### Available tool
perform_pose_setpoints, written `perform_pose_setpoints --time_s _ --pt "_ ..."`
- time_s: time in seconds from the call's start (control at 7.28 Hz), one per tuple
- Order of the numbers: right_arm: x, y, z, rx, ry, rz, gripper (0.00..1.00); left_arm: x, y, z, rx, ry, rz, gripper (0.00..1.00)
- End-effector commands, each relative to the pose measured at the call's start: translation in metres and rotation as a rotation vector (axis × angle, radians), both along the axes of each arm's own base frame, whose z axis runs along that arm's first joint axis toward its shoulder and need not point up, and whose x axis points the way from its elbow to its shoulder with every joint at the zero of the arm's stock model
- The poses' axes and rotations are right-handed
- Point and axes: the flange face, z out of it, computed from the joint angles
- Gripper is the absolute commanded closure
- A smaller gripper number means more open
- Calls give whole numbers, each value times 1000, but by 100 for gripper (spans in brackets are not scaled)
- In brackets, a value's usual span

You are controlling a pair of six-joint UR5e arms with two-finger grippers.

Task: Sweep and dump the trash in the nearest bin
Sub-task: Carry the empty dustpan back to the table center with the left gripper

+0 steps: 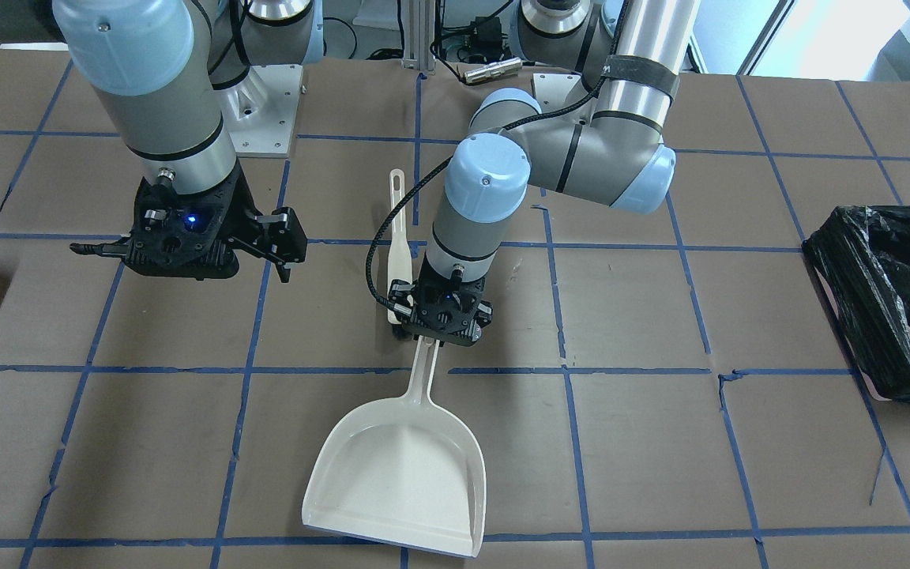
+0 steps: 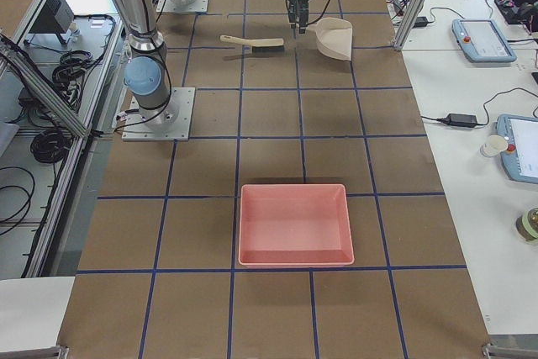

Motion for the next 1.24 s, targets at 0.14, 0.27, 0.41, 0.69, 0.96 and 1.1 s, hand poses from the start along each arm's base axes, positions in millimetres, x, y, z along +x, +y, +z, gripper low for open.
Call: perform_pose_setpoints --time_s 0.14,0.27,0.41,0.69,0.96,1.1 --pt "0 0 0 1 0 0 0 -8 4 -4 8 1 7 98" --pt "0 0 0 1 0 0 0 -12 6 -5 6 0 1 98" --pt "0 0 0 1 0 0 0 -15 7 -5 10 8 33 98" --pt "0 0 0 1 0 0 0 -21 11 -11 23 7 47 97" --pt "-1 0 -1 2 0 -1 0 -32 22 -18 34 -3 20 97" --pt "-2 0 -1 2 0 -1 0 -32 24 -18 35 -5 20 91"
